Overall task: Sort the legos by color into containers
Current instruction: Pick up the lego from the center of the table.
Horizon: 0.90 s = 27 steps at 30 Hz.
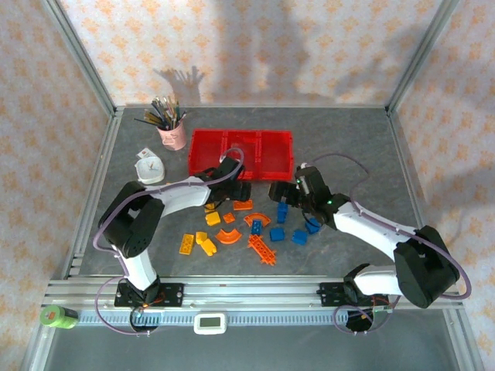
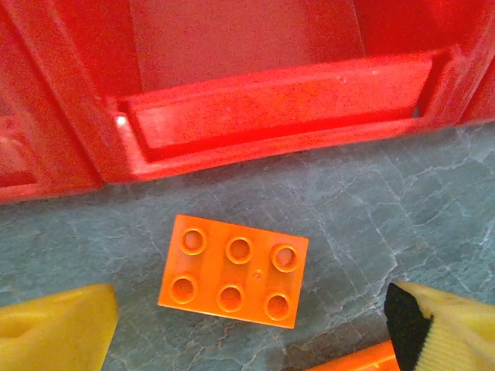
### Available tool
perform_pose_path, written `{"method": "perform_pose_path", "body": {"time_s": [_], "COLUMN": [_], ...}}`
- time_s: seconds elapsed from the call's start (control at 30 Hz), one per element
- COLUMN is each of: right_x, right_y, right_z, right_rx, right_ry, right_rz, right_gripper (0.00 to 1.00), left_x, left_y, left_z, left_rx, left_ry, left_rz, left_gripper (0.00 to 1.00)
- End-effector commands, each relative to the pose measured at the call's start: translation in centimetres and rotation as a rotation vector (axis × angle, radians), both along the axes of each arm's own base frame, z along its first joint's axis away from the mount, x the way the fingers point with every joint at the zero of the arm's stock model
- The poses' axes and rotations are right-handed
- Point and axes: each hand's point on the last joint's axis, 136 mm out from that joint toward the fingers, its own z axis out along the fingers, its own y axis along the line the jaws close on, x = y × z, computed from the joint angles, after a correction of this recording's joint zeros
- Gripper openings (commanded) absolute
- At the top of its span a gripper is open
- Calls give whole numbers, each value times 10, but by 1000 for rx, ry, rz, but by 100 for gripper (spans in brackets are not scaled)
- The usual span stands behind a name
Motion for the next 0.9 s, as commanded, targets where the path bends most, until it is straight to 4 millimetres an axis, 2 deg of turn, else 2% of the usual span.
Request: {"method": "perform_pose_path", "body": {"time_s": [0.0,0.23,0.4,0.63,0.87], "right_x": [8,8,8,10,10], "right_y": [0,-1,-2,1,1], "right_z": [13,12,11,9,12], "right_rx": [14,8,6,4,8], "right_ry": [-43,-40,-39,-32,-39], "right_rz": [-28,-30,-33,-31,-32], "right_gripper": [100,100,100,100,100], "left_x": [6,10,7,3,5], "left_y": [3,4,1,-3,-5], "left_z": [-2,-19,-29,-28,-17], "left_rx": [64,110,107,93,81], "left_ry": [-8,25,54,48,27], "left_rz": [-12,-9,-24,-47,-52], "left_gripper": [91,86,79,61,44]}}
